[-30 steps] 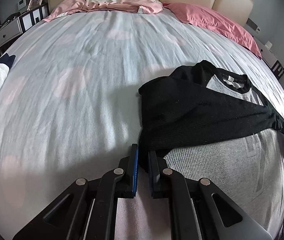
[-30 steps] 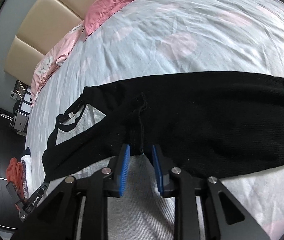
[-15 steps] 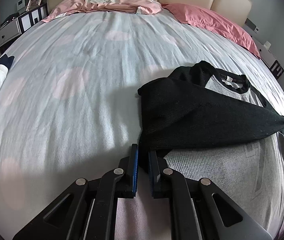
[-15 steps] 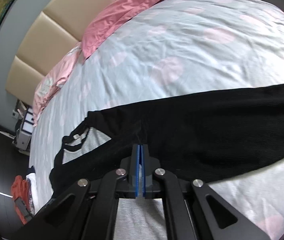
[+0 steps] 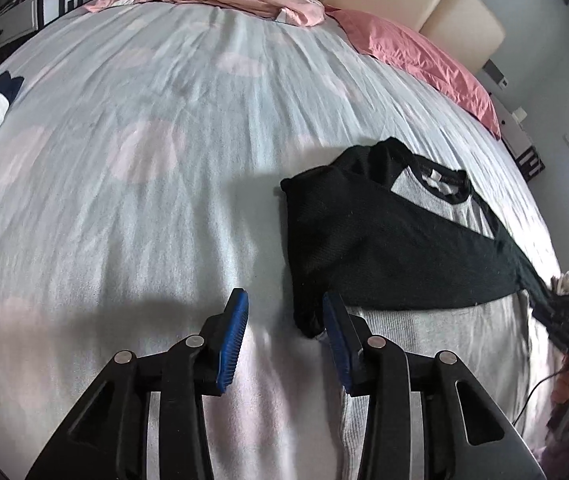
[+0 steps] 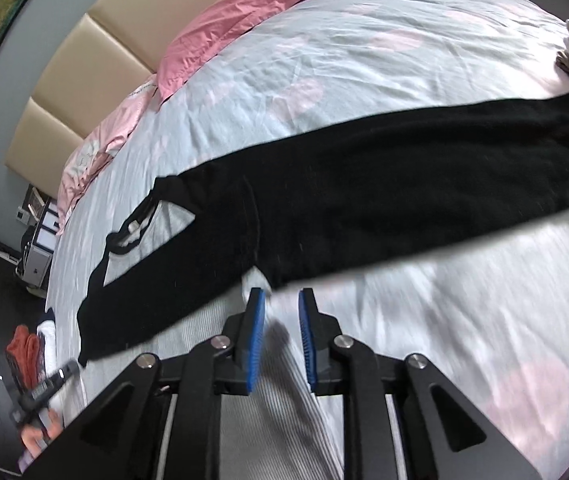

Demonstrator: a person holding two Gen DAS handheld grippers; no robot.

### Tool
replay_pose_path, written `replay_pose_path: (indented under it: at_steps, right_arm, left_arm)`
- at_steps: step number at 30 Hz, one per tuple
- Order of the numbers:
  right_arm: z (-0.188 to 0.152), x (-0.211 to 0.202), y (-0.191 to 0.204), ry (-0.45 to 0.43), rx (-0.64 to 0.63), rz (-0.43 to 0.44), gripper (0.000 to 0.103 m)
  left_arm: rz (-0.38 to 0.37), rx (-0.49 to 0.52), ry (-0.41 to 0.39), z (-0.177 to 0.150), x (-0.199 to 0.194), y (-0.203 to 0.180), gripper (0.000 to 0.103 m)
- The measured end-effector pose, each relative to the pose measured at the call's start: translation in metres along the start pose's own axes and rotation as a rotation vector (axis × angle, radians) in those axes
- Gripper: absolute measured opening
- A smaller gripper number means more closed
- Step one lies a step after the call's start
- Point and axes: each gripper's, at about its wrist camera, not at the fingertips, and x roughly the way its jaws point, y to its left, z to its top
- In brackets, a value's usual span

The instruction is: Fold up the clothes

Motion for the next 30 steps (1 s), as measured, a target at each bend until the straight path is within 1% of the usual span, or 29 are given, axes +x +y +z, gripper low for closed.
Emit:
replay_pose_path:
  at_steps: [2,4,6,9,11,14,17,21,23,24,25,30]
  right_arm:
    - [-0.006,-0.001,-0.003,0.0,0.0,-0.002,0.018]
    - [-0.006,0.001,-0.006,-0.001,0.018,0.026,0.019]
    - [-0.006,0.003,-0.007,-0.009,0.044,0.056,0.019]
    - [-0.004,0.003,-0.004,-0.015,0.043,0.101,0.019]
    - [-0.003,0.002,0.002,-0.025,0.024,0.107,0.019]
    - [-0.001,-0.001,0.009,-0.04,-0.001,0.116,0.019]
    - [0.001,-0.005,0.01,-0.045,0.003,0.132,0.019]
    - [0.002,-0.006,0.008,-0.048,0.017,0.144,0.019]
    - [0.002,-0.005,0.009,-0.046,0.017,0.147,0.019]
    - [0.002,-0.005,0.009,-0.044,0.017,0.148,0.019]
    - [0.002,-0.004,0.01,-0.043,0.014,0.152,0.019]
    - [0.003,-0.005,0.011,-0.048,0.009,0.156,0.019]
  left_arm:
    - [0.011,-0.019,-0.009,0.012,0.002,0.0,0.041]
    - [0.049,-0.005,-0.008,0.027,0.006,-0.001,0.04]
    - [0.061,-0.014,0.008,0.043,0.012,-0.001,0.035]
    - [0.01,-0.104,0.035,0.064,0.021,0.006,0.035]
    - [-0.014,-0.17,0.062,0.075,0.031,0.012,0.035]
    - [-0.043,-0.244,0.096,0.081,0.045,0.018,0.035]
    - [-0.063,-0.281,0.099,0.081,0.05,0.018,0.035]
    - [-0.029,-0.273,0.106,0.082,0.057,0.013,0.034]
    - [-0.02,-0.266,0.111,0.083,0.06,0.011,0.019]
    - [-0.017,-0.263,0.116,0.083,0.062,0.011,0.018]
    - [-0.013,-0.26,0.122,0.083,0.064,0.01,0.009]
    - [0.04,-0.23,0.095,0.092,0.061,0.003,0.006]
